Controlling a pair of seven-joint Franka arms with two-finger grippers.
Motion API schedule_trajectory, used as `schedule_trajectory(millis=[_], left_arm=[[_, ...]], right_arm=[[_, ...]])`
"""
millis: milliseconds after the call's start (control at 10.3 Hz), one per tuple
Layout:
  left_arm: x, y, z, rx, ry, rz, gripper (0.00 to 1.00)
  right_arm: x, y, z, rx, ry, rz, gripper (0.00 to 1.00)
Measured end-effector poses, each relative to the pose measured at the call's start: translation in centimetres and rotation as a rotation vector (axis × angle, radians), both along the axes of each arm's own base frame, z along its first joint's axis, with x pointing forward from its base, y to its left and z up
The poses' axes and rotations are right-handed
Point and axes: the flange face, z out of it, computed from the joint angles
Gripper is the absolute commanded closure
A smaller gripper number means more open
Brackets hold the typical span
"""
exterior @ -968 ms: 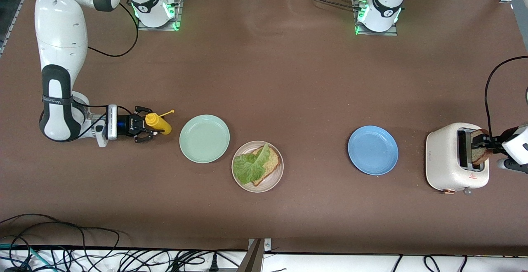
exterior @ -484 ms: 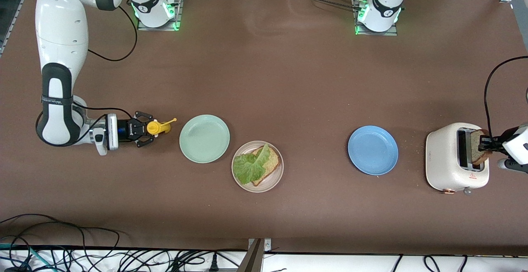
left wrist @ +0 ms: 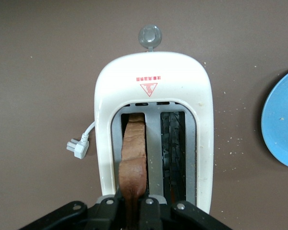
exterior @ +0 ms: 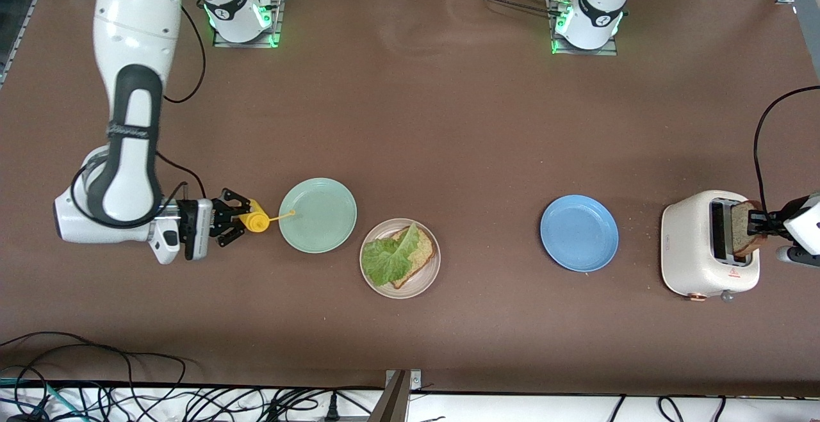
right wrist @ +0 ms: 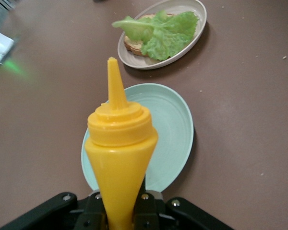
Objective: Make sandwich on beige plate with both arms
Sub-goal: 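Lift the mustard with the right gripper while the left gripper lifts toast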
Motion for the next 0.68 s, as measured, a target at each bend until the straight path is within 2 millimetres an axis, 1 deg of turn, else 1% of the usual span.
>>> schedule_trajectory(millis=[97, 387, 484, 677], left_arm=[[0.0, -0.1, 0.9, 0.005, -0.013, -0.001, 1.0], [-0.2, -0.6, 4.6, 0.026, -0.06, -0.005, 1.0], [-0.2, -0.7, 6.3, 0.024, -0.088, 0.001, 1.0], [-0.4, -1.2, 9.6, -0.013, -0.139, 0.022, 1.0]], right_arm=[[0.2, 2.6, 1.8, -0.088, -0.025, -0.001, 1.0], [-0.3, 9.5, 5.1, -0.348, -0.101, 0.0, 1.0], [-0.6, 12.2, 6.0, -0.436, -0.156, -0.001, 1.0], [-2.1, 18.3, 6.8, -0.583, -0.246, 0.003, 1.0]])
